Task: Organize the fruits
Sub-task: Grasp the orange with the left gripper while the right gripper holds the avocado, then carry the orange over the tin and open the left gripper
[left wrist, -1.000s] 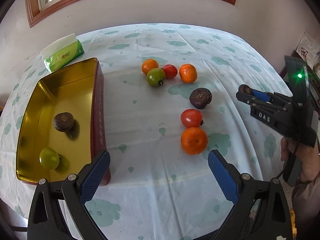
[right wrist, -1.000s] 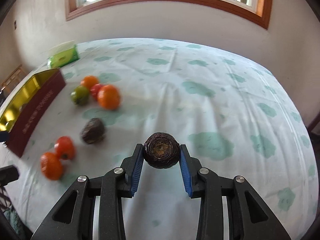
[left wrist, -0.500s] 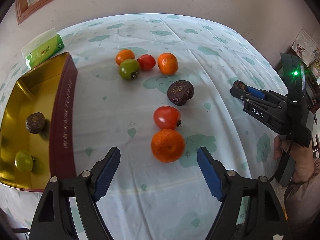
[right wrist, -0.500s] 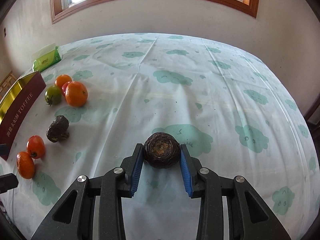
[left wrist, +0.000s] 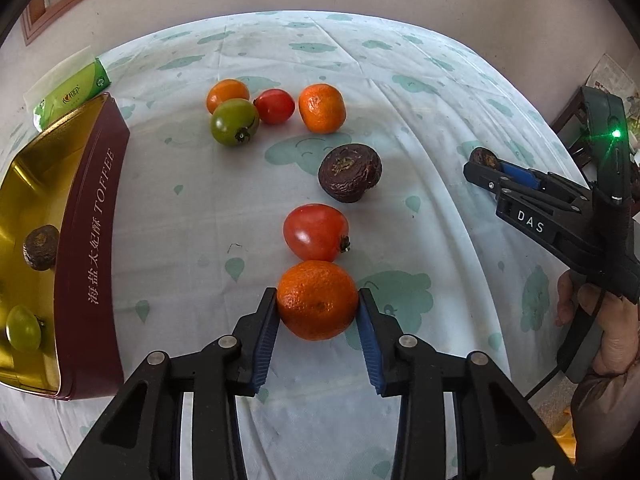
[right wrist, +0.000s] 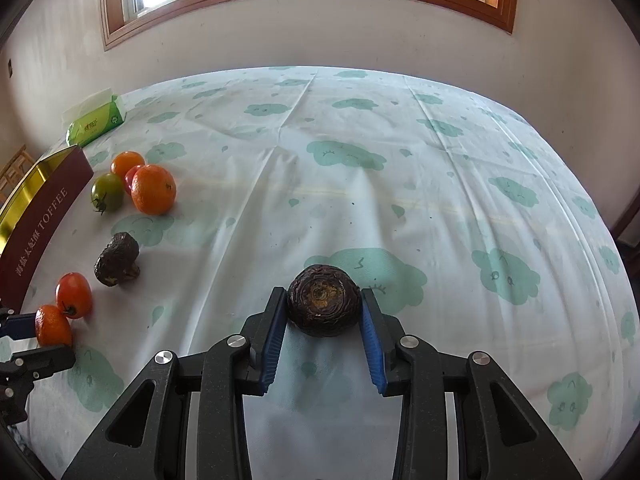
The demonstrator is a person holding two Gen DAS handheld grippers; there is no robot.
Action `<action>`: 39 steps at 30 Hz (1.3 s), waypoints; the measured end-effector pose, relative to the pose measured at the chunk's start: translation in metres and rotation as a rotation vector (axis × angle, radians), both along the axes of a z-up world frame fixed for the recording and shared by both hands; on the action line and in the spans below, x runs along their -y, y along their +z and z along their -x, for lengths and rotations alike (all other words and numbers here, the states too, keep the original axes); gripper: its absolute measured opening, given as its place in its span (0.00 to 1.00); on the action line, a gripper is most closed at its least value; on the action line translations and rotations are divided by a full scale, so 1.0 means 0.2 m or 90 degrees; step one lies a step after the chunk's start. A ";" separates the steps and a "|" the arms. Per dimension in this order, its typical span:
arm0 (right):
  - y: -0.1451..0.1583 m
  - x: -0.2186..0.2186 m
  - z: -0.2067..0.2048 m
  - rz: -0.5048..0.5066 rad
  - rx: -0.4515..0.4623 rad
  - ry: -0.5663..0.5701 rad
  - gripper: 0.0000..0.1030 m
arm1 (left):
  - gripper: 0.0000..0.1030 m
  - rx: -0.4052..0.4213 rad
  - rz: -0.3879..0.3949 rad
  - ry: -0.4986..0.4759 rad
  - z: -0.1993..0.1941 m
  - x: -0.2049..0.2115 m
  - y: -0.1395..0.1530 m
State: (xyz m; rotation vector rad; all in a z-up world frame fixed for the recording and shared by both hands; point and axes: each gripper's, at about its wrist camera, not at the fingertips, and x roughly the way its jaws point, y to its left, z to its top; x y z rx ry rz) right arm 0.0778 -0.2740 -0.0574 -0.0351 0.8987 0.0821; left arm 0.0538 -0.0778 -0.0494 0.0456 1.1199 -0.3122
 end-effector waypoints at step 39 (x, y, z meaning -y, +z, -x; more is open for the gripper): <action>0.00 0.00 0.00 0.001 0.000 0.000 0.36 | 0.32 0.043 0.002 0.208 -0.06 -0.83 0.23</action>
